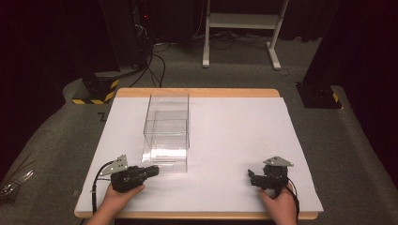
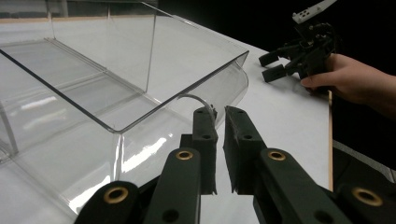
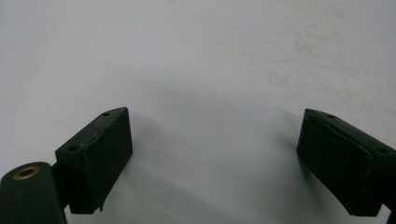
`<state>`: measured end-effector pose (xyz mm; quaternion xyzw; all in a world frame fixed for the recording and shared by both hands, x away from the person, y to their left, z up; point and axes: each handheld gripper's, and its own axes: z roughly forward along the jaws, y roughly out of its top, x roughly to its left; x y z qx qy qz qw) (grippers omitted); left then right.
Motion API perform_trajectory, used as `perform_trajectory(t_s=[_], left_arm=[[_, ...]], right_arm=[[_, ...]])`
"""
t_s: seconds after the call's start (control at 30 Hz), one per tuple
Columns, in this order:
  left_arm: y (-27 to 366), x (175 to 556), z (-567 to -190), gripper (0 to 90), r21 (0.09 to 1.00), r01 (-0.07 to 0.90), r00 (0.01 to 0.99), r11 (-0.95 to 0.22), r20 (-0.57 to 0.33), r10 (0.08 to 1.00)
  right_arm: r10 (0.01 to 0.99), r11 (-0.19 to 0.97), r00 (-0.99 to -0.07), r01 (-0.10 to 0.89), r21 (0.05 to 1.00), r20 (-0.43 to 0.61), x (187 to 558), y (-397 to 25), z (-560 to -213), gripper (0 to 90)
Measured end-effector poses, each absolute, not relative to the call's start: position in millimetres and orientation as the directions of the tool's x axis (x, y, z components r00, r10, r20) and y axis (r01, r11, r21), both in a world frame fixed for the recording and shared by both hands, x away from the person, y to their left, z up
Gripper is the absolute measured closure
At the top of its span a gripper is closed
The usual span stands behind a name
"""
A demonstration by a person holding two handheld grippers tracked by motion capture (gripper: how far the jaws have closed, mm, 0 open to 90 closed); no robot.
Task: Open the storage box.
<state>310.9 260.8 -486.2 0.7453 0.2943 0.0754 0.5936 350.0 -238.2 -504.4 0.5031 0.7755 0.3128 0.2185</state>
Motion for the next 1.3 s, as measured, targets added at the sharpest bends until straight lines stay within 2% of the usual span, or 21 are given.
perform_trajectory(t_s=[0.53, 1.0, 1.17, 1.3], left_arm=[[266, 287, -485, 83.6, 0.925, 0.351, 0.844, -0.146, -0.245, 0.476], [269, 282, -487, 82.7, 0.926, 0.353, 0.838, -0.132, -0.25, 0.485], [273, 276, -481, 68.2, 0.928, 0.348, 0.826, -0.132, -0.237, 0.511], [279, 272, -475, 65.1, 0.935, 0.333, 0.825, -0.121, -0.226, 0.519]], right_arm=[[0.917, 0.298, -0.398, 0.643, 0.705, -0.025, 350, -238, -504, 10.5], [0.917, 0.299, -0.398, 0.643, 0.705, -0.026, 350, -238, -504, 10.5], [0.917, 0.299, -0.398, 0.643, 0.705, -0.026, 350, -238, -504, 10.5], [0.917, 0.299, -0.398, 0.643, 0.705, -0.025, 350, -238, -504, 10.5]])
